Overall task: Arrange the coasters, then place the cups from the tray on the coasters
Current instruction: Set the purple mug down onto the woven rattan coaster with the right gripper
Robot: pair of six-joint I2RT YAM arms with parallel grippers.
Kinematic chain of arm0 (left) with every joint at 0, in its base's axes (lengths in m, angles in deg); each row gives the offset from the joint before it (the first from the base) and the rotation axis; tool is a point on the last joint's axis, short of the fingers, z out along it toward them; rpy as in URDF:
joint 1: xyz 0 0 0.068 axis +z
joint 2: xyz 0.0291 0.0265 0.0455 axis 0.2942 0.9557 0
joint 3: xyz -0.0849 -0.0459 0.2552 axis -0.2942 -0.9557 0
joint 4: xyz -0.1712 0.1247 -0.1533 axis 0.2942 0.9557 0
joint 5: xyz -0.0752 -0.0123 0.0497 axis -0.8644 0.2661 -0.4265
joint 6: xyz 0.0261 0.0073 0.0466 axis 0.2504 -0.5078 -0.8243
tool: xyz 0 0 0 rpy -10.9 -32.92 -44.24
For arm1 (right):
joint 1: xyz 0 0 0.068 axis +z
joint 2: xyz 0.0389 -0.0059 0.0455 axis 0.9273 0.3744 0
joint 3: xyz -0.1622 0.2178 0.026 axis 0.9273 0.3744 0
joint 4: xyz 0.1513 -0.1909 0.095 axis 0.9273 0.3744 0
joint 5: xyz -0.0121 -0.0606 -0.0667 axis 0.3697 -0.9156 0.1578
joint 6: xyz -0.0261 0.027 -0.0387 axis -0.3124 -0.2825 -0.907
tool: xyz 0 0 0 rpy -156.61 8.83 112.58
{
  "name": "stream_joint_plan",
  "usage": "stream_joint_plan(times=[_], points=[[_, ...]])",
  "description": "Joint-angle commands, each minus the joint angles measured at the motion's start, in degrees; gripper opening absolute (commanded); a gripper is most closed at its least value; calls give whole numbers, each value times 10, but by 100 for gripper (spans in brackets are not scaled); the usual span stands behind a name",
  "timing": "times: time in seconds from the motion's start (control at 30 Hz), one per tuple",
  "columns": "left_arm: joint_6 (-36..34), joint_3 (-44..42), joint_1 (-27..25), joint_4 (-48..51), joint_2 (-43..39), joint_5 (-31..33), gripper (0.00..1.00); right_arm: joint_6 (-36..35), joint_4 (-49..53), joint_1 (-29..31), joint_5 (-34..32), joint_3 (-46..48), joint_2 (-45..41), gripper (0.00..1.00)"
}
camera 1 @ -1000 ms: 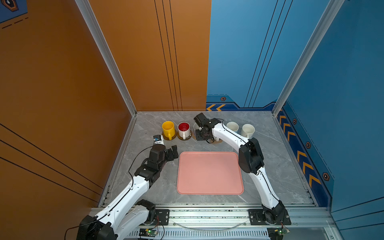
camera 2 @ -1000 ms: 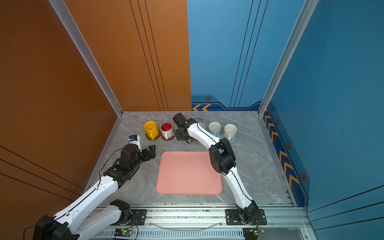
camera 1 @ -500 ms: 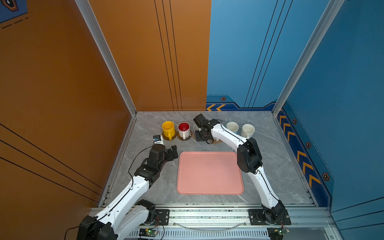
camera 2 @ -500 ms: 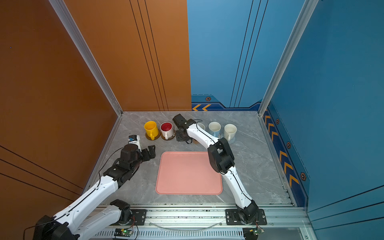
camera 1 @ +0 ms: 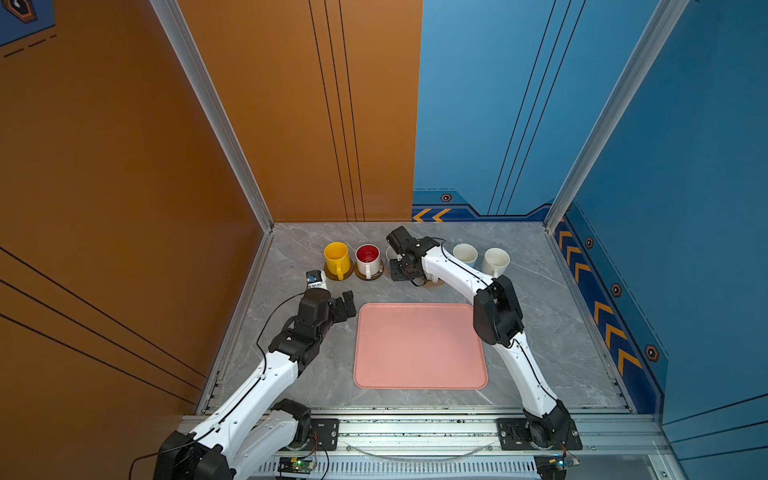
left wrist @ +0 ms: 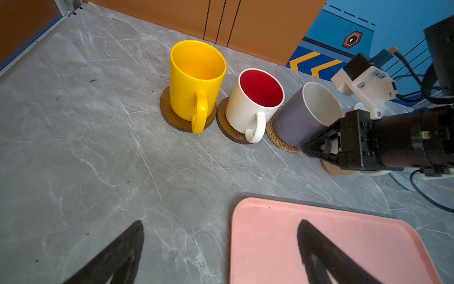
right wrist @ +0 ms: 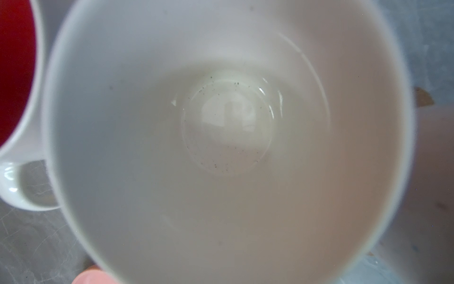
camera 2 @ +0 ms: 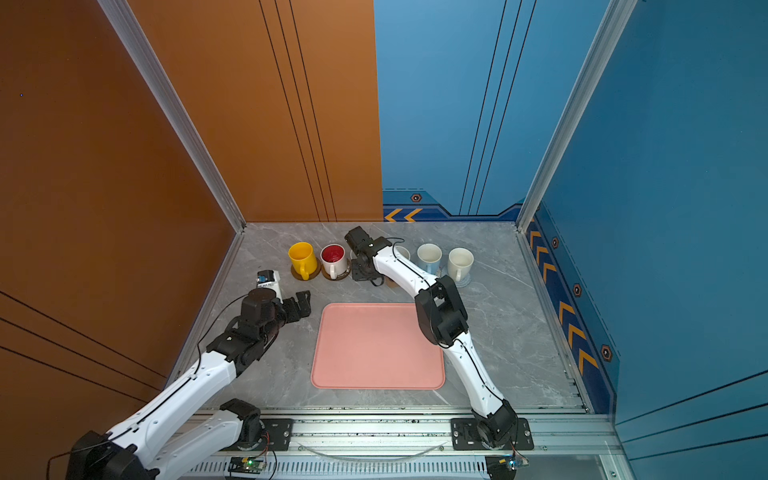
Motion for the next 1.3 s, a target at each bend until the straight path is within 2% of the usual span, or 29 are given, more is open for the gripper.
stream_joint_plan(times=[0.0,0.97,1.07,1.27], points=[[1,-13,8,11,-12,-2,98,-6,-5,-4,-13,-28,-1,0],[1,-13,11,13,-15,-4,98,6,0,-14,-3,-36,17,0],[0,-13,11,13,-17,-3,98,7,2,-15,1,-36,16,11],[0,-15,12,13,-17,-4,98,8,5,-15,4,-36,16,20]])
